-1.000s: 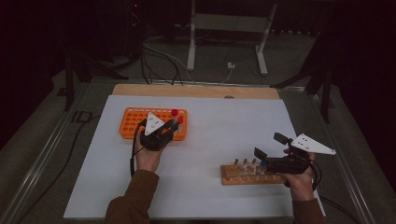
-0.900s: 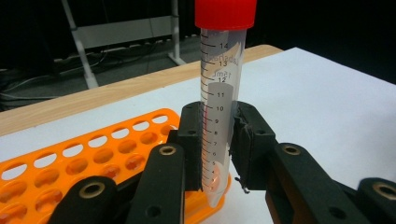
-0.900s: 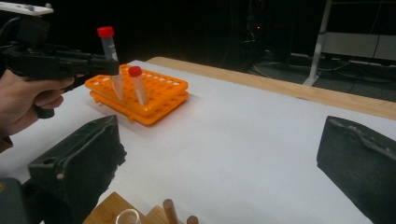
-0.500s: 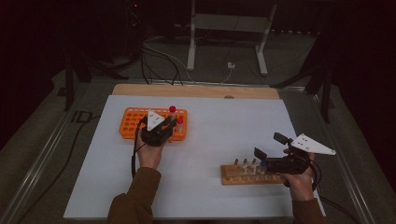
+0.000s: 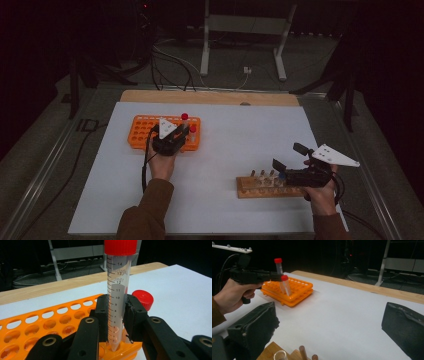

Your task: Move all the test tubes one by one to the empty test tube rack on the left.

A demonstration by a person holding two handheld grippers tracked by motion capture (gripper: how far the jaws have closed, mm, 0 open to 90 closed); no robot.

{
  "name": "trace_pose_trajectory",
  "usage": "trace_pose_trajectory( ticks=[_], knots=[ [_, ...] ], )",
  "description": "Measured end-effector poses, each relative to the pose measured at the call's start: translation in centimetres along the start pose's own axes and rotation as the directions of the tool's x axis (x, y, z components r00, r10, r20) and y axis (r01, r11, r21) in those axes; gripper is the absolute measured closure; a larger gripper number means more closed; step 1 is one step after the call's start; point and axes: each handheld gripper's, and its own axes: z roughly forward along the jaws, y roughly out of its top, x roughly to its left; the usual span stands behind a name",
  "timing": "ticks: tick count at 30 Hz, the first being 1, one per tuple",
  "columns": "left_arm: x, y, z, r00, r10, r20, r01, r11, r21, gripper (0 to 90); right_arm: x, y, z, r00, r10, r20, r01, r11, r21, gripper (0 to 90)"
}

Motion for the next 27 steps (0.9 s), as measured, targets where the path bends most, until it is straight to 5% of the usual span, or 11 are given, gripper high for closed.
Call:
trace_pose_trajectory(
  ticks=[11, 16, 23, 27],
  knots=[
    [0.2, -1.7, 1.0, 1.0000, 0.000, -0.001, 0.000, 0.9976, 0.070, 75.1, -0.1, -0.3, -0.1, 1.0000, 0.000, 0.002, 0.000, 1.000, 0.013, 0.0],
    [-0.3, -2.3, 1.3, 0.9983, 0.057, -0.012, -0.056, 0.9914, 0.119, 75.3, -0.4, -0.6, -0.4, 1.0000, 0.002, 0.009, -0.002, 1.000, 0.021, 0.0],
    [-0.2, -2.7, 1.4, 0.9981, 0.062, -0.001, -0.061, 0.9884, 0.139, 75.0, -0.9, -1.0, -0.9, 0.9998, 0.006, 0.021, -0.006, 0.999, 0.033, 0.0],
    [-0.1, -2.7, 1.1, 0.9989, 0.046, -0.011, -0.044, 0.9887, 0.143, 64.9, -1.1, -1.1, -1.1, 0.9997, 0.004, 0.025, -0.005, 0.999, 0.035, 0.0]
  ],
)
